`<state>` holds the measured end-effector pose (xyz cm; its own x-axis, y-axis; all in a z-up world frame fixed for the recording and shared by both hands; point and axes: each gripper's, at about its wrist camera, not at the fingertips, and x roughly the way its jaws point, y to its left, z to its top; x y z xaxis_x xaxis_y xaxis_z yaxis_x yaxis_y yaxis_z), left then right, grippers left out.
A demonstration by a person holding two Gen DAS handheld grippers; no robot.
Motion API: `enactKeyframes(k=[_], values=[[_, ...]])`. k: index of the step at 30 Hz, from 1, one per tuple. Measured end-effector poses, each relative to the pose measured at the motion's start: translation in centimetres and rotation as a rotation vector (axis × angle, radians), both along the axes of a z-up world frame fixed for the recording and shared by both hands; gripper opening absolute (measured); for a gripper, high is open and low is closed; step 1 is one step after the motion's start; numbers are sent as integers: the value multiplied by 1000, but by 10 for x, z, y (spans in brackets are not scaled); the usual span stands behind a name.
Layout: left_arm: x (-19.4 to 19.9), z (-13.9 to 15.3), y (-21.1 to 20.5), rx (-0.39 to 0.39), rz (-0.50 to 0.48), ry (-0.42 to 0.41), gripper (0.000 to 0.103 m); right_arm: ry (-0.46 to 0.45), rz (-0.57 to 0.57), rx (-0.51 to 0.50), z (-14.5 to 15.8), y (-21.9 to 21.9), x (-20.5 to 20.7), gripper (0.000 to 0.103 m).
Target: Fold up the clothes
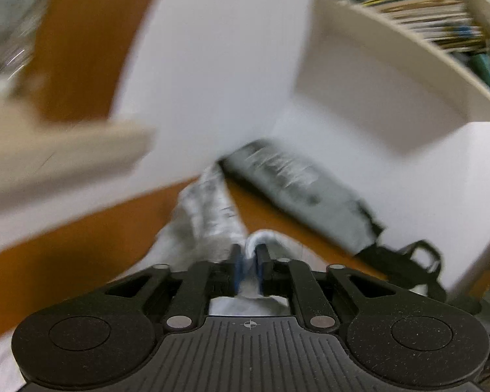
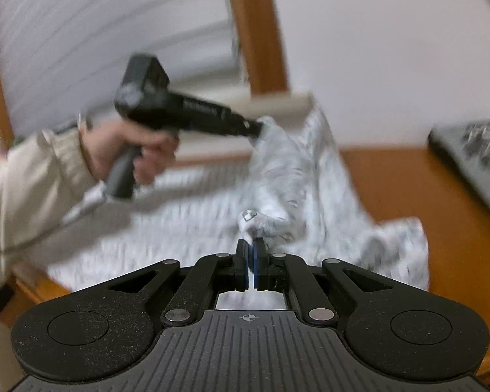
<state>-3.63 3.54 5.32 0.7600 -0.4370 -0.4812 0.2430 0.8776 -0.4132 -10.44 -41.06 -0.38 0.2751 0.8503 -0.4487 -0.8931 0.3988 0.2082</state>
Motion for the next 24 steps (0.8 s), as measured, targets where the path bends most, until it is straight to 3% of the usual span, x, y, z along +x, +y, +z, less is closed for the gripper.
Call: enactKeyframes(k=[3,5,7,11,17,21,24], values=[[-5,-6,10,9,31,42,14,15,37,1,-2,1,-4,17],[-8,-2,11,23,54,32,28,8,63,45,9,-7,-9,32],[-9,3,11,48,83,20,38,-8,74,82,20,-15,-13,37],[-10,12,6,83,162,-17,41,-57,28,145,35,-23,-5,38],[-26,13,11,142,232,5,41,-147,-138,163,38,-34,24,38],[-32,13,20,148,268,9,41,-85,-170,132,21,-32,43,36],[-30,20,7,140,238,-22,43,-29,-131,124,8,-27,47,25]])
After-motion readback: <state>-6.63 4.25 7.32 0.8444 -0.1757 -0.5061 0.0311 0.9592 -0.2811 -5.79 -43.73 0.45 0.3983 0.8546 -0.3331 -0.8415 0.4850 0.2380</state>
